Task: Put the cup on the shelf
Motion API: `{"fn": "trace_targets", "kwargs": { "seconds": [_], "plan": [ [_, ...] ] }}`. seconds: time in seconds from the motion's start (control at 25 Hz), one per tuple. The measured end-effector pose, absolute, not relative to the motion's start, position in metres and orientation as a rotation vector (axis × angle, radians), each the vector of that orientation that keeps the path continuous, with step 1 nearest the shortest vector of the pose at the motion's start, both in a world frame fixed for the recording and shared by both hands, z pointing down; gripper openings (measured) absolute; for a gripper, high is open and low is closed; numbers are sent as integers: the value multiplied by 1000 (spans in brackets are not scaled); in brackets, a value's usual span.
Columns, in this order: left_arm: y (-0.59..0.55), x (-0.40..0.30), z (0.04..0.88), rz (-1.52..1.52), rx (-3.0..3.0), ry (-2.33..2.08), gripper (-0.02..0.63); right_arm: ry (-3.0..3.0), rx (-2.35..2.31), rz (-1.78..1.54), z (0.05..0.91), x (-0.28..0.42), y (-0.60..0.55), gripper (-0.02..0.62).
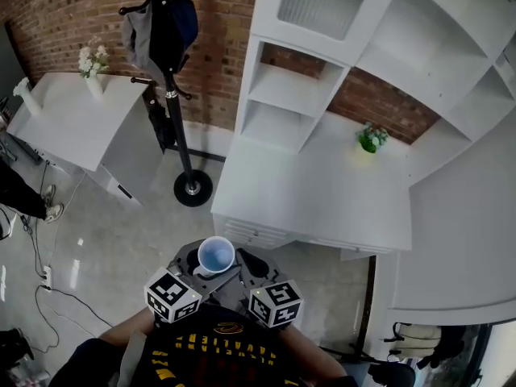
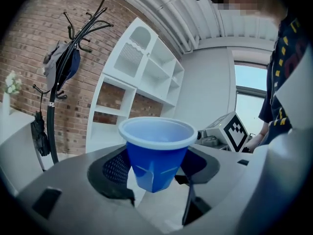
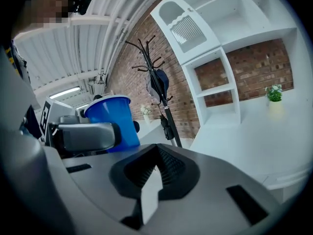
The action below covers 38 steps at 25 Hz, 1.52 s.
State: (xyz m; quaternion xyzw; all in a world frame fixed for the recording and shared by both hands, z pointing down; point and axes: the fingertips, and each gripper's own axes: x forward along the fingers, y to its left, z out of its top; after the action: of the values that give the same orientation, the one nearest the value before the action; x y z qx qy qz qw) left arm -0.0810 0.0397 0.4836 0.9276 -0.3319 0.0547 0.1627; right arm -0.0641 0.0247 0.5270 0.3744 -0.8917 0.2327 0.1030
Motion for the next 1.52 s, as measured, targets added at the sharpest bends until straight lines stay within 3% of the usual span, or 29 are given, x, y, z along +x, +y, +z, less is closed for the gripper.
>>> {"fn": "trace_targets", "kwargs": {
  "seconds": [0.6,1.52],
  "plan": [
    [-3,-114,513,120,2580,-844,296,-2433,1215,793,559,-74,-2,-6],
    [-86,-45,507,327,2537,-1267,296,-2834,941,637,504,-11,-97,3]
  ]
}}
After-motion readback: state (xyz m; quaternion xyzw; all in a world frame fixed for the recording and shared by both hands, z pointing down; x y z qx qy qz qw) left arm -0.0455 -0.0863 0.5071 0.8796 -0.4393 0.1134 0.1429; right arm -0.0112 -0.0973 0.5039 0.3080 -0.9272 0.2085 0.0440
